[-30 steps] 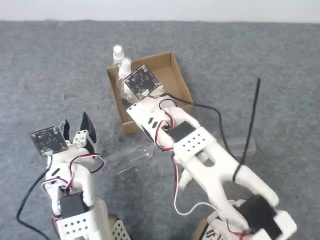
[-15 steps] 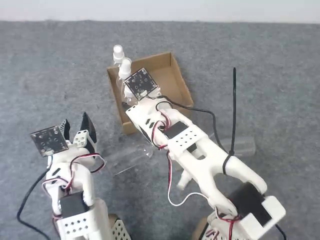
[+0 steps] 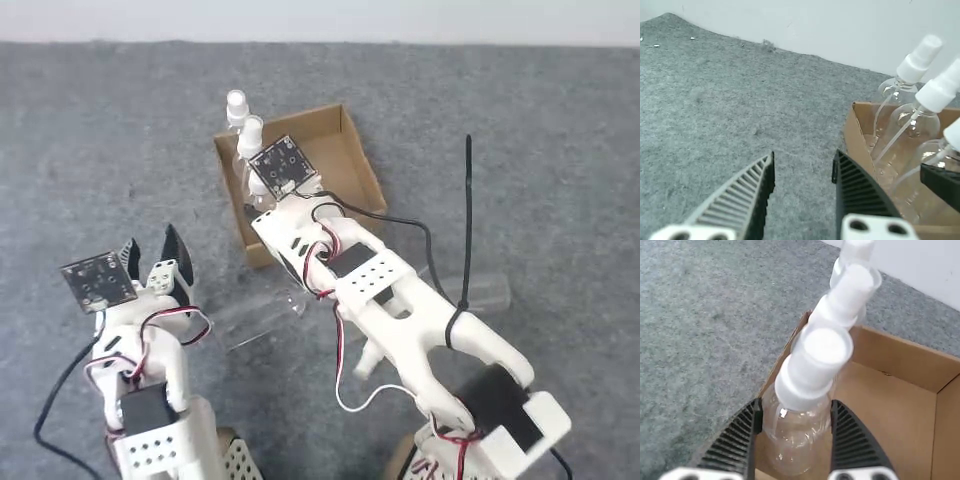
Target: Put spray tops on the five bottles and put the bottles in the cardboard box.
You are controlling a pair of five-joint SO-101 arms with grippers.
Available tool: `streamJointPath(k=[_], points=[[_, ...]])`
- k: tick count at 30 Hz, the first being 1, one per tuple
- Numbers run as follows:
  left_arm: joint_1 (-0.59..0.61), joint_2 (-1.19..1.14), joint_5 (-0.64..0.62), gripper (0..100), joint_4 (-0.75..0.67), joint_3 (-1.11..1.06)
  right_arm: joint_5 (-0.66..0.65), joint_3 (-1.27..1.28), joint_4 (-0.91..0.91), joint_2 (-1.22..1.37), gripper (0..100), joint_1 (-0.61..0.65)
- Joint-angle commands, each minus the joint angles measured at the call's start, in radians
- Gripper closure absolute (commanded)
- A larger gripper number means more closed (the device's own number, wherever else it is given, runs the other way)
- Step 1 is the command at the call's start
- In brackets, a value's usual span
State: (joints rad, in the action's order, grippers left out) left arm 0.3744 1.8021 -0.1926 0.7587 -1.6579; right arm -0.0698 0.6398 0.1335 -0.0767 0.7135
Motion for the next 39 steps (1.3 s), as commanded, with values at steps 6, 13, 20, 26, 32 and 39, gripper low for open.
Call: streamJointPath(k=[6,13,20,26,32,39], points=[[0.009,0.020,0.006,82,-0.023,0.010,0.012,-0.026,-0.016,-0.015,93.4,-0.010],[0.009,0.020,0.006,82,-0.023,0.010,0.012,-0.002,-0.016,-0.015,78.9,-0.008],[0.009,0.020,0.006,82,-0.026,0.010,0.012,-0.002,-0.016,-0.016,70.1,0.031],[0.009,0.020,0.006,82,-0.026,0.010,0.012,-0.002,-0.016,-0.027,70.1,0.045],[0.009,0.020,0.006,82,-0.026,0.010,0.012,-0.032,0.065,-0.038,70.1,0.042],[0.009,0.020,0.006,82,-0.026,0.010,0.012,-0.049,0.176,-0.120,70.1,0.041]])
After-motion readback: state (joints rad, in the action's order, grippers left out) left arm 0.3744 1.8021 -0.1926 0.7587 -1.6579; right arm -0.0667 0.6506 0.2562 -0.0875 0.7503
